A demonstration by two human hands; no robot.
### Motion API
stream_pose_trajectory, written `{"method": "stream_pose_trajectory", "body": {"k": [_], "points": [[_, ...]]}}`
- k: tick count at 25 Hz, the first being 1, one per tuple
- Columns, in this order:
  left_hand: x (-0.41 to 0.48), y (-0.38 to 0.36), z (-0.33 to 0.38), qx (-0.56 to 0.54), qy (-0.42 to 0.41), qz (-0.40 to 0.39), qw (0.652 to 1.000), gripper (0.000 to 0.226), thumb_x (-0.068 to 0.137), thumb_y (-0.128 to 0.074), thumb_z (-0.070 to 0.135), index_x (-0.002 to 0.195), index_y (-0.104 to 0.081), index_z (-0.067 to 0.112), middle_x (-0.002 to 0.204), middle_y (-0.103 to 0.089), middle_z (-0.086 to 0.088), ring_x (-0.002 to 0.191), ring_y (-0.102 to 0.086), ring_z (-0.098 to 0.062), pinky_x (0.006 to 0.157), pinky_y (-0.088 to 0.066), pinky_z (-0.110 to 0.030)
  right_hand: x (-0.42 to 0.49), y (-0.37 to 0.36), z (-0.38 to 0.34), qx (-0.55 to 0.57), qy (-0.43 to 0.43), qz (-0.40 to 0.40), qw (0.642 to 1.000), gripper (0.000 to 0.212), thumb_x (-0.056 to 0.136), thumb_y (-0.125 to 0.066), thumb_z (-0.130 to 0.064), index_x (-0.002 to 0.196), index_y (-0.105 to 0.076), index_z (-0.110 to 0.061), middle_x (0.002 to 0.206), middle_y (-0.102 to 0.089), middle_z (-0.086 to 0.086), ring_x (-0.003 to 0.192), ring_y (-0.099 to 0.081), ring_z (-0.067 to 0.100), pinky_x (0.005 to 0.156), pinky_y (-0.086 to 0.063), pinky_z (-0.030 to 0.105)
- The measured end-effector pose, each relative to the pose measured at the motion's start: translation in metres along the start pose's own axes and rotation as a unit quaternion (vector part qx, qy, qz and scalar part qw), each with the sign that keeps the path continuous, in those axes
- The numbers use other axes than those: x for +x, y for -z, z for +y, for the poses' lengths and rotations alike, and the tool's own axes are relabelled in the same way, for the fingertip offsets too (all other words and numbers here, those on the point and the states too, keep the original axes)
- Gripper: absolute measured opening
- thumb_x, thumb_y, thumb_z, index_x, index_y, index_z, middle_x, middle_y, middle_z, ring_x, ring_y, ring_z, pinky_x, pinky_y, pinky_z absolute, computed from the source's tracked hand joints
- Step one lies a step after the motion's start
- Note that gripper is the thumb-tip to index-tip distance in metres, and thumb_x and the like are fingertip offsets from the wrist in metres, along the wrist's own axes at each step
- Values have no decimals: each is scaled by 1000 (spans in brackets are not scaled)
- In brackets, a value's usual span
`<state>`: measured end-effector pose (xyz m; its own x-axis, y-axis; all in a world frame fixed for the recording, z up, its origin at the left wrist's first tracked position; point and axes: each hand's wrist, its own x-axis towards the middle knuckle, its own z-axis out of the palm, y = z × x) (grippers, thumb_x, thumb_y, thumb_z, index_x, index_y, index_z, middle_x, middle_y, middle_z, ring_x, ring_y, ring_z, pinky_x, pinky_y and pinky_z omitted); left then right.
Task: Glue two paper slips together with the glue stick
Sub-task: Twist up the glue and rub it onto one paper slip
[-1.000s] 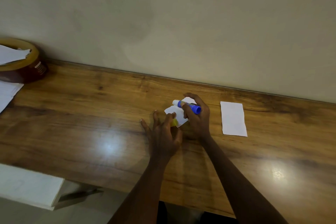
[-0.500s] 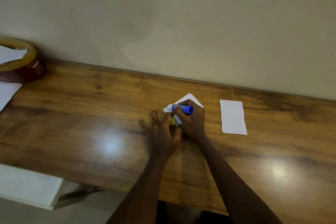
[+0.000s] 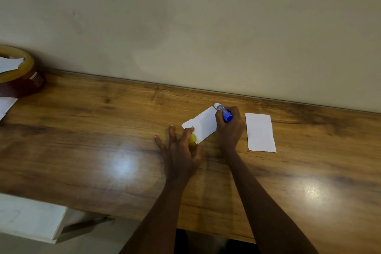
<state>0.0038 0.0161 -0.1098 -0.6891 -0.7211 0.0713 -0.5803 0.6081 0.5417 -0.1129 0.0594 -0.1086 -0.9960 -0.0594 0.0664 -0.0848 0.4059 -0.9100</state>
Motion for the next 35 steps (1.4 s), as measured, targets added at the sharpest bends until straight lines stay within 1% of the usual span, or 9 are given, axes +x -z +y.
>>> {"method": "stream_pose_trajectory", "body": {"k": [2,5,10,16,24,27,30,32,35], "points": [[0,0,0,-1,-3,4,1000,53,73,-42,40,121,-48,20,137,-45,-23,139,-23,-33,110,8,-59,2,5,0,44,0,13,999,27,81,-62,-13,105,-56,-3,98,-64,18,71,-51,16,48,-37,0],[0,-1,-1,1,-3,6,1000,55,74,-42,42,123,-48,19,140,-41,-23,138,-23,-34,110,9,-59,-6,13,-2,112,30,12,993,33,81,-61,-7,113,-54,-2,111,-60,11,89,-53,15,65,-42,-2],[0,-2,-1,0,-6,3,1000,54,76,-39,42,126,-45,21,142,-39,-20,140,-19,-31,110,9,-58,-24,11,0,-45,187,-135,972,34,75,-66,-1,107,-59,2,112,-62,26,97,-59,35,84,-45,36],[0,-3,-3,-22,-6,10,1000,52,77,-40,38,125,-46,21,141,-41,-20,140,-20,-31,111,8,-58,-19,10,0,-123,138,-151,971,46,68,-74,-20,110,-57,-11,124,-52,18,112,-46,33,96,-31,46],[-1,6,-3,-175,16,50,983,63,76,-45,31,136,-31,20,144,-36,-16,140,-16,-31,113,3,-52,-13,13,-15,-252,137,-171,943,60,68,-72,-32,121,-45,-24,133,-44,6,118,-37,28,91,-28,47],[-4,10,2,-191,20,59,980,63,78,-43,35,136,-31,15,145,-33,-18,140,-15,-33,112,4,-56,-11,28,-26,-127,115,-128,977,42,75,-67,-28,113,-52,-20,128,-50,5,114,-42,23,92,-30,44],[-9,8,24,-199,15,62,978,50,78,-46,36,122,-51,11,145,-35,-15,139,-12,-25,110,9,-59,-8,69,-30,81,65,-25,994,18,86,-56,-17,103,-51,-22,100,-58,-5,92,-52,10,91,-39,53],[-14,-1,62,-199,-15,60,978,40,83,-51,33,116,-57,12,143,-39,-12,135,-14,-18,109,9,-58,0,110,-21,154,65,31,986,22,87,-53,-8,98,-45,-26,93,-54,-10,84,-54,8,81,-46,47],[-28,-30,140,-177,-86,-1,980,44,87,-46,40,128,-45,25,147,-34,-1,141,-9,-20,105,19,-50,16,174,4,224,35,52,972,45,82,-53,7,109,-36,-25,108,-53,16,93,-56,22,73,-50,23]]}}
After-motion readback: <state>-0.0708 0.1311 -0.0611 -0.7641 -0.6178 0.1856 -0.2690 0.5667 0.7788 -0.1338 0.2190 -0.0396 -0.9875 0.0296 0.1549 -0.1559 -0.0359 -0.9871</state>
